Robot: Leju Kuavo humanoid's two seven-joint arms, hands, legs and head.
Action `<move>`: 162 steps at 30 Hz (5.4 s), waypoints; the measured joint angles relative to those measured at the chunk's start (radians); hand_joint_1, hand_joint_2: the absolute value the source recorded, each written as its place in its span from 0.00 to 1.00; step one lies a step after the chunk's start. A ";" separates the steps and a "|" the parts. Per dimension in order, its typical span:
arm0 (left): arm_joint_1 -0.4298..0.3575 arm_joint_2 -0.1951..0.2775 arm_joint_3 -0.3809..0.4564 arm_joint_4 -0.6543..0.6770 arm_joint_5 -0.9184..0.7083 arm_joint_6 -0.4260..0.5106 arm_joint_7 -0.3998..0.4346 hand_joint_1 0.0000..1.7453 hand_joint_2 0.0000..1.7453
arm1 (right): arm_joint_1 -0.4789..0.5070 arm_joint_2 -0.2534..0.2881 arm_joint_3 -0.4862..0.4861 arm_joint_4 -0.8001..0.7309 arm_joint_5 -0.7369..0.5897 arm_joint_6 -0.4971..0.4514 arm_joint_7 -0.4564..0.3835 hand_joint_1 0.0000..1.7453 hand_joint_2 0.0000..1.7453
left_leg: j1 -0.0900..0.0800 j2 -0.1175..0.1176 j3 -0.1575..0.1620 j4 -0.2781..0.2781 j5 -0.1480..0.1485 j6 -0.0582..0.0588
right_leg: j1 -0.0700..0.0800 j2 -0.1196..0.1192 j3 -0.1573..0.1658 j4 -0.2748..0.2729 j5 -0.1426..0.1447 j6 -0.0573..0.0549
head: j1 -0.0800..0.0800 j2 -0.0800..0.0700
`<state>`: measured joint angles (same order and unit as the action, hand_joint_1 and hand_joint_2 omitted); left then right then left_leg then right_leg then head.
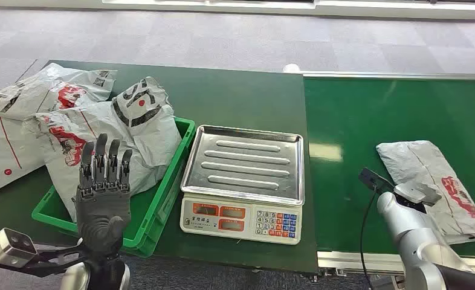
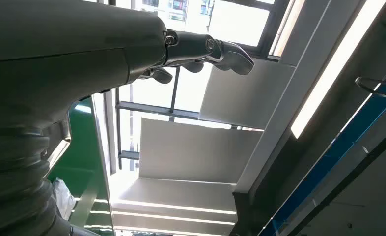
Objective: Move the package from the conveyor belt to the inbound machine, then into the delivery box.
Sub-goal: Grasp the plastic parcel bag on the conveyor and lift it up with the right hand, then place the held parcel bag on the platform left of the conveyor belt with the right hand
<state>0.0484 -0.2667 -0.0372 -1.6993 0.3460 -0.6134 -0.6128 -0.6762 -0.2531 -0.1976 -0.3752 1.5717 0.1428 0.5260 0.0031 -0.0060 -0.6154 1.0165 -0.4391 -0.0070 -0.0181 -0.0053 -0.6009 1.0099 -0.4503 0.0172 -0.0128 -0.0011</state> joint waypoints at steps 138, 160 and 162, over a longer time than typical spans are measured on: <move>-0.028 0.010 0.007 0.084 0.019 0.056 -0.065 0.00 1.00 | -0.012 0.393 0.858 -0.717 -0.602 -0.348 -0.815 0.00 0.00 | 0.007 0.006 0.001 -0.001 0.001 -0.007 | 0.007 0.007 -0.003 0.000 0.001 -0.008 | 0.000 0.000; -0.070 0.021 0.016 0.035 -0.227 0.217 -0.079 0.00 1.00 | 0.194 0.334 0.523 -1.279 -1.002 -0.140 -1.044 0.00 0.00 | 0.007 0.006 0.001 -0.001 0.001 -0.007 | 0.007 0.007 -0.002 0.000 0.001 -0.008 | 0.000 0.000; -0.082 0.025 0.014 0.032 -0.387 0.333 -0.064 0.00 1.00 | 0.204 0.334 0.517 -1.298 -0.989 -0.144 -1.038 0.00 0.00 | 0.007 0.006 0.002 -0.001 0.001 -0.007 | 0.007 0.007 -0.003 0.000 0.001 -0.008 | 0.000 0.000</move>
<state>-0.0337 -0.2415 -0.0233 -1.6669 -0.0406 -0.2805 -0.6772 -0.4726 0.0811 0.3190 -1.6736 0.5823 -0.0007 -0.5122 0.0097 0.0001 -0.6138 1.0158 -0.4385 -0.0139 -0.0109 0.0019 -0.6037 1.0102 -0.4498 0.0094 -0.0130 -0.0011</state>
